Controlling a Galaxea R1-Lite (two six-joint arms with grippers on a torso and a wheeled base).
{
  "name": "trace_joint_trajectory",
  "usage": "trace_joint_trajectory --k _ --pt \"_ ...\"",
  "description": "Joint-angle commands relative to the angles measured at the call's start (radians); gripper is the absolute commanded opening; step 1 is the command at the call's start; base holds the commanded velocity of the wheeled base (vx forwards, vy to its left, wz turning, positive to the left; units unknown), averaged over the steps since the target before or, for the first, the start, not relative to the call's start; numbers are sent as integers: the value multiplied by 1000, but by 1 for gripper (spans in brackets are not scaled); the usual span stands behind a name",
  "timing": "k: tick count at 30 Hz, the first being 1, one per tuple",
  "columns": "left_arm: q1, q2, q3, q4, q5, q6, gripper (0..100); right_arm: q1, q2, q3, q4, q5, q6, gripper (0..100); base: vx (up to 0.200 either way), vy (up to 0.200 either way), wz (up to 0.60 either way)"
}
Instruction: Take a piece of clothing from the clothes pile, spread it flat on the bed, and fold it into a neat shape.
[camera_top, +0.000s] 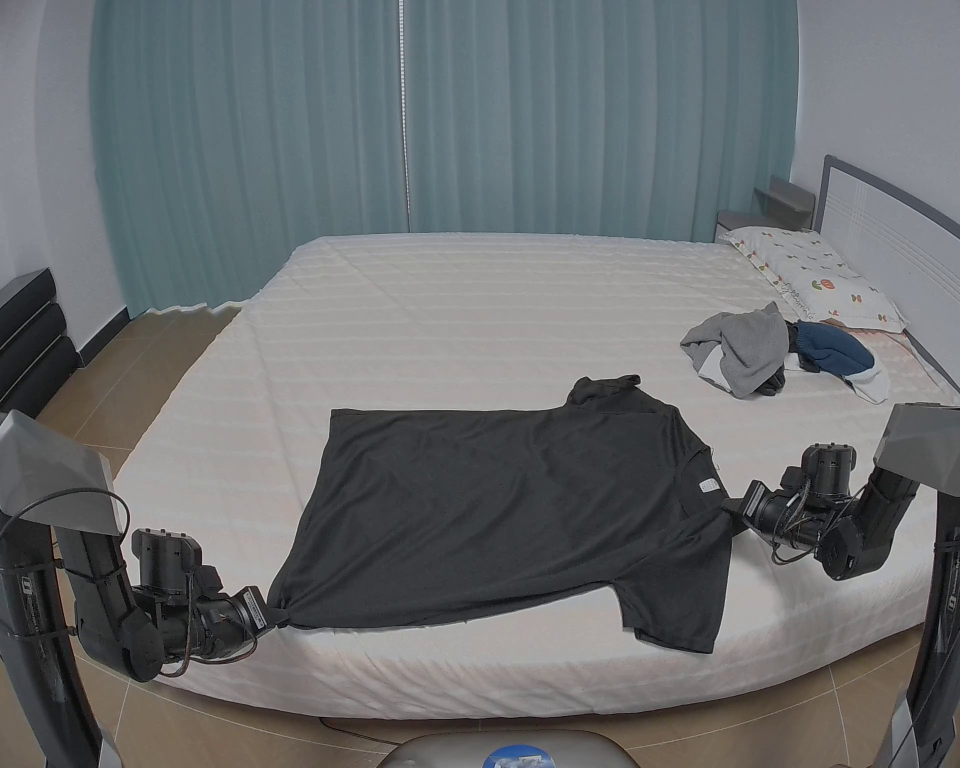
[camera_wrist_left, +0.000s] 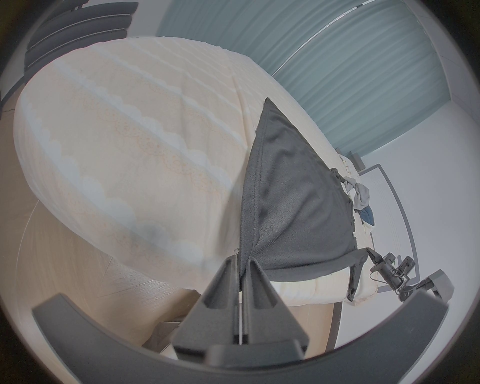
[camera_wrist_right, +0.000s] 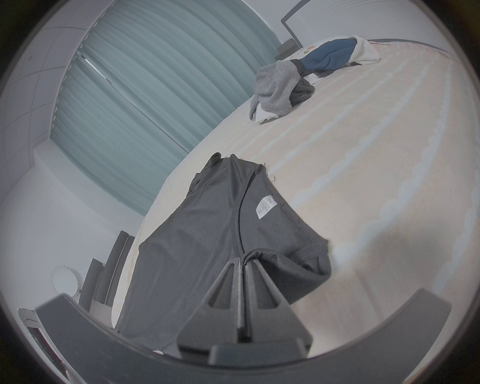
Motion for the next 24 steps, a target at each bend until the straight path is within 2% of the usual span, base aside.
trace_joint_trajectory --k 1,2,11,15,20,24 --pt "0 1 0 0 0 0 0 0 41 -12 -2 -2 -1 0 0 0 0" --pt "0 1 0 0 0 0 0 0 47 -11 -3 -2 -1 100 0 0 0" --pt "0 1 0 0 0 0 0 -35 -21 69 -16 15 2 100 0 0 0" --pt "0 0 -1 0 0 0 0 -57 -100 161 -16 64 2 100 0 0 0" --pt "0 1 -1 0 0 0 0 -78 -182 319 -17 165 -4 100 0 0 0" --pt "0 0 -1 0 0 0 0 -75 -174 393 -19 210 -66 100 0 0 0"
